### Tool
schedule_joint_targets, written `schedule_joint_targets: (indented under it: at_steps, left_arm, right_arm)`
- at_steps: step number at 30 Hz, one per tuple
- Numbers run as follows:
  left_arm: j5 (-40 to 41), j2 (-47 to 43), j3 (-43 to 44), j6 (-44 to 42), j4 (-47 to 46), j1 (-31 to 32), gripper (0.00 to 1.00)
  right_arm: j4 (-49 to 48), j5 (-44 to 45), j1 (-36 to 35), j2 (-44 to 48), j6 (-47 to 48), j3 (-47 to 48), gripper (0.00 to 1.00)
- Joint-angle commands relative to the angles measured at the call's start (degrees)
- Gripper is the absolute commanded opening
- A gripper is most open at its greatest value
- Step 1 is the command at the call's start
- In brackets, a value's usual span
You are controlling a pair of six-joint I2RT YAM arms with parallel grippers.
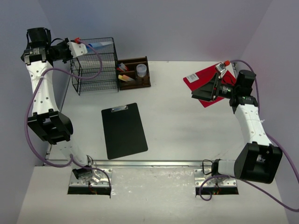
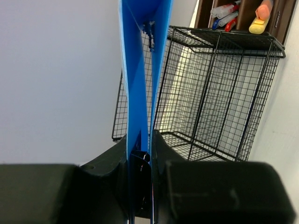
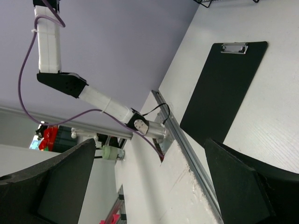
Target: Organize the desk
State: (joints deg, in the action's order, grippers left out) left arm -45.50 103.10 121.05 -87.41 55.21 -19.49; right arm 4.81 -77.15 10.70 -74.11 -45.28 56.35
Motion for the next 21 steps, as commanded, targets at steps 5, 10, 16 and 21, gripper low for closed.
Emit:
schedule_joint_targets:
  at_steps: [5, 10, 16, 21]
  left_arm:
    - [1.3, -0.3, 0.0, 6.9, -7.0, -0.8, 0.0]
    - [2.1, -0.2, 0.0, 6.4, -6.9, -0.6, 0.0]
    - [4.2, 1.6, 3.0, 8.0, -5.1, -0.1, 0.0]
    - [5.2, 1.3, 2.9, 8.4, -4.5, -0.1, 0.0]
  right_arm:
    - [-2.3, -1.3, 0.0, 0.1, 0.4, -0.6, 0.99]
    - [-3.0, -1.4, -0.1, -0.1, -0.5, -0.4, 0.99]
    - [-2.9, -1.8, -0.1, 0.2, -0.5, -0.6, 0.99]
    - [-2.7, -1.9, -0.1, -0.1, -0.4, -0.7, 0.99]
